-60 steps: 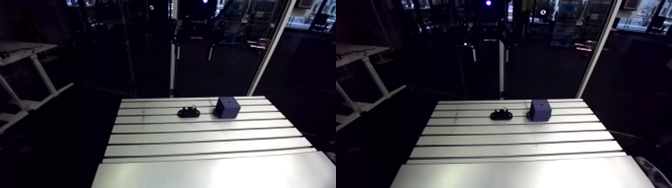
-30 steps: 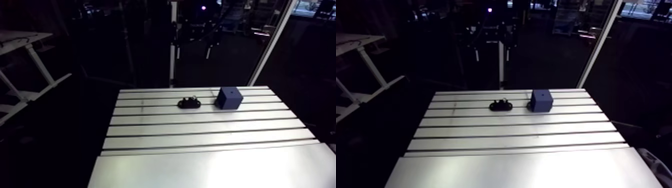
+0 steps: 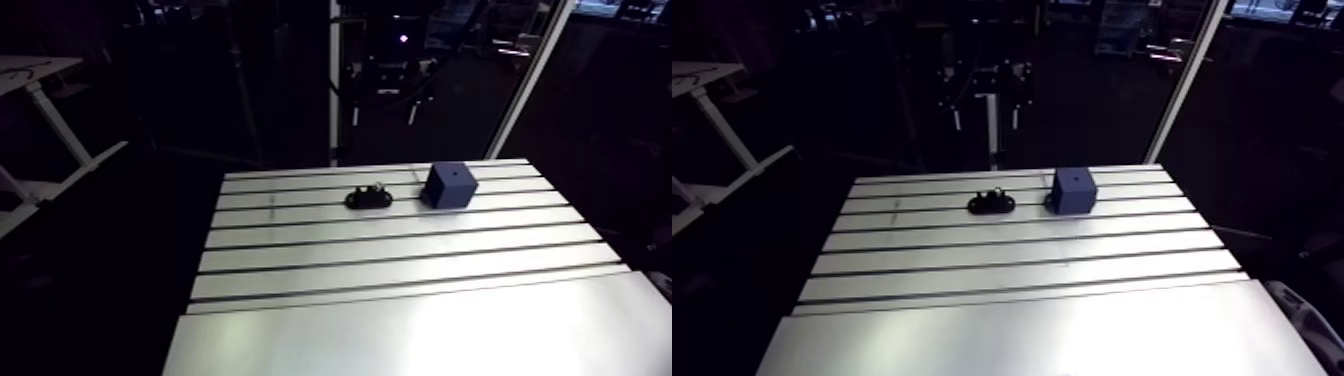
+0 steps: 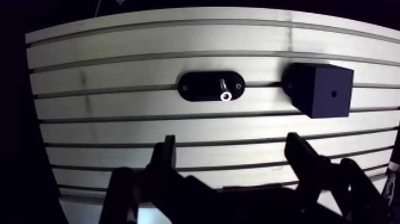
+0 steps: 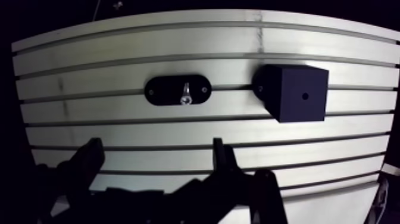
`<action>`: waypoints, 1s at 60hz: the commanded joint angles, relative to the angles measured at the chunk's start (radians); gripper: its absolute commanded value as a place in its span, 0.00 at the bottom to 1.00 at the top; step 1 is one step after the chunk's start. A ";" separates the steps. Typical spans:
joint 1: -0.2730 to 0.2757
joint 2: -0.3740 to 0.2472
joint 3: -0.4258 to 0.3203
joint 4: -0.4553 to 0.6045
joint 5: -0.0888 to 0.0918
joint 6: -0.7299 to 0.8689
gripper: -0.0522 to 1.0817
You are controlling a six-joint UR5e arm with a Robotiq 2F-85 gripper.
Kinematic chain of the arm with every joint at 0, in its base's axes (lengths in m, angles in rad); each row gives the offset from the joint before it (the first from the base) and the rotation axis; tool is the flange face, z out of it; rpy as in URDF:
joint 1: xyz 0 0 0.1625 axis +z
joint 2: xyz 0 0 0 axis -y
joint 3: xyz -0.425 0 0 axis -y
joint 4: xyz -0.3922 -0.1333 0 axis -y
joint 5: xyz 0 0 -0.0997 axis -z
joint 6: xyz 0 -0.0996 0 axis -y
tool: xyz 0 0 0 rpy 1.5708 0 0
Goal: Pick up the M10 bolt and insert it into the hole until fully seated.
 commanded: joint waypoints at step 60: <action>-0.024 0.136 0.078 -0.184 0.000 -0.068 0.06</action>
